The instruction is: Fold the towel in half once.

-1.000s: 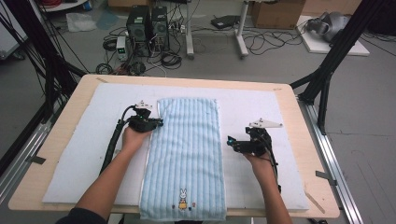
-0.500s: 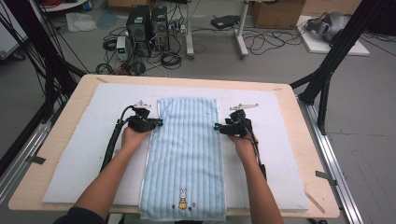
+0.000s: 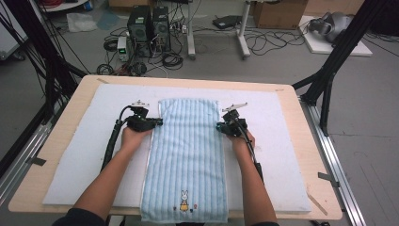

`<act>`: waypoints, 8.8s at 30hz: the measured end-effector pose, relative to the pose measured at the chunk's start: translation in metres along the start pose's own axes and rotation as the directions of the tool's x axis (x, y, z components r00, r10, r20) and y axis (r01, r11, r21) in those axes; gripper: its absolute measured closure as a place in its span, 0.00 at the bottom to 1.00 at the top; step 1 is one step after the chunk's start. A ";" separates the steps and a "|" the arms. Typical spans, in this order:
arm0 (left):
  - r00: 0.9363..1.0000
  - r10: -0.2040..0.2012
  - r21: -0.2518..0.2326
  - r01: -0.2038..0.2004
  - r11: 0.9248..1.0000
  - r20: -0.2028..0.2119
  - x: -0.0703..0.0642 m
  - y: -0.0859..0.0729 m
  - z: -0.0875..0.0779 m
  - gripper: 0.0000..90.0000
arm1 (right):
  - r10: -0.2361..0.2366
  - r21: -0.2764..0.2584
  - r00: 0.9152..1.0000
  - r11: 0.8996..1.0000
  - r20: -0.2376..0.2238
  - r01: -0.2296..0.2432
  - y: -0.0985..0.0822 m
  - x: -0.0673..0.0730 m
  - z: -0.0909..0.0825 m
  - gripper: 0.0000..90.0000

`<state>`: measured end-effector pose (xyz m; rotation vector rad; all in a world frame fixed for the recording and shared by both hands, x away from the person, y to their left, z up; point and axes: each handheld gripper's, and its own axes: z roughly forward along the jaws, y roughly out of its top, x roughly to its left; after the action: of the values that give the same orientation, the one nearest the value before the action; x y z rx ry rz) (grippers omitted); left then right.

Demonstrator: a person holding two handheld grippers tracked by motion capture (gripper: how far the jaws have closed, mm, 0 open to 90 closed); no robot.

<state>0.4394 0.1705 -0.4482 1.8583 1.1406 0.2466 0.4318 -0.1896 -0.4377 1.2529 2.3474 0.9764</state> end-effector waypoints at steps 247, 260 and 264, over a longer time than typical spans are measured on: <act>0.996 0.085 0.021 -0.084 0.996 -0.017 -0.048 -0.069 -0.065 0.63 | 0.087 -0.110 0.996 0.990 -0.036 -0.091 -0.081 0.044 -0.058 0.58; 0.999 0.043 0.020 -0.043 0.999 -0.006 -0.044 -0.058 -0.051 0.95 | 0.015 -0.089 0.999 0.996 -0.036 -0.018 -0.071 0.047 -0.051 0.95; 0.999 0.032 -0.023 -0.032 0.999 -0.026 -0.038 -0.045 -0.044 0.96 | 0.047 -0.106 0.999 0.993 -0.016 -0.048 -0.061 0.037 -0.042 0.95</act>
<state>0.3659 0.1737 -0.4486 1.8590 1.1216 0.3019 0.3509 -0.2007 -0.4481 1.2698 2.2526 1.1132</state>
